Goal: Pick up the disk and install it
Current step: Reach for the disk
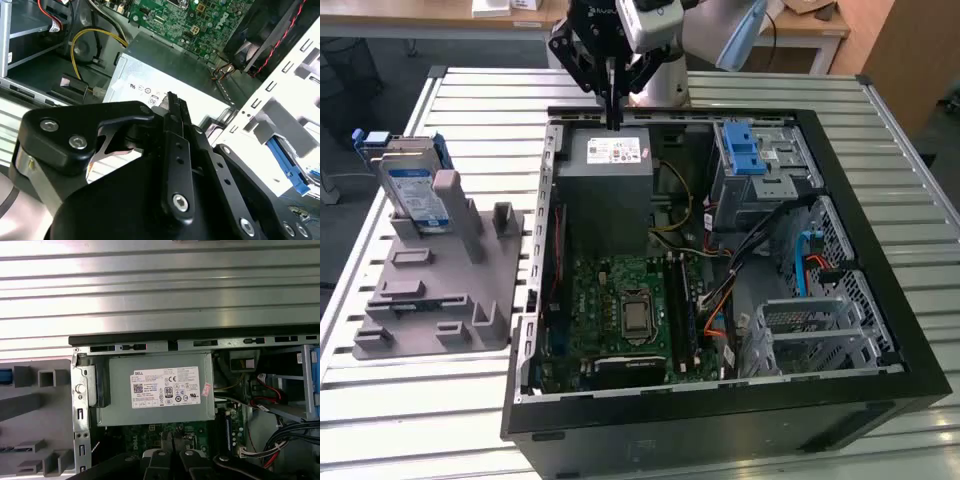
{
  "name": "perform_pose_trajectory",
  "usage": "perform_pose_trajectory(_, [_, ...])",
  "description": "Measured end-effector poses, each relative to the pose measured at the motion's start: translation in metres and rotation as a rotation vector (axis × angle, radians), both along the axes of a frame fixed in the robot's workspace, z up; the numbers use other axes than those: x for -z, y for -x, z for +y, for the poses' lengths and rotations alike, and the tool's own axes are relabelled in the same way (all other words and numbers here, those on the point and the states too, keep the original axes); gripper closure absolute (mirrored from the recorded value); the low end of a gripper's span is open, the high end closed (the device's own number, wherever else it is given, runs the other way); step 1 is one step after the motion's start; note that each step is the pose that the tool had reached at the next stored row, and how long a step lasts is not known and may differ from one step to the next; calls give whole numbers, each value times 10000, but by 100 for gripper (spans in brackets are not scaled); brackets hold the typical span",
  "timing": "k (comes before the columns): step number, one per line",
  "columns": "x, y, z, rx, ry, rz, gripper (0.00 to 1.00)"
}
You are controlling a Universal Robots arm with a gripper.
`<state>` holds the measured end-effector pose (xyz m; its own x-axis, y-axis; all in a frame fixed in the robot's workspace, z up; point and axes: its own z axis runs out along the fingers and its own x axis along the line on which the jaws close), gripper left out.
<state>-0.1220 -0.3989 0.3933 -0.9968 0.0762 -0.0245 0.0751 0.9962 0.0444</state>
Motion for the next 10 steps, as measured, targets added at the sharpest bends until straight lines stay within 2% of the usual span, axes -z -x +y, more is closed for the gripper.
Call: perform_pose_trajectory(10, [0, 16, 0, 0, 0, 0, 85])
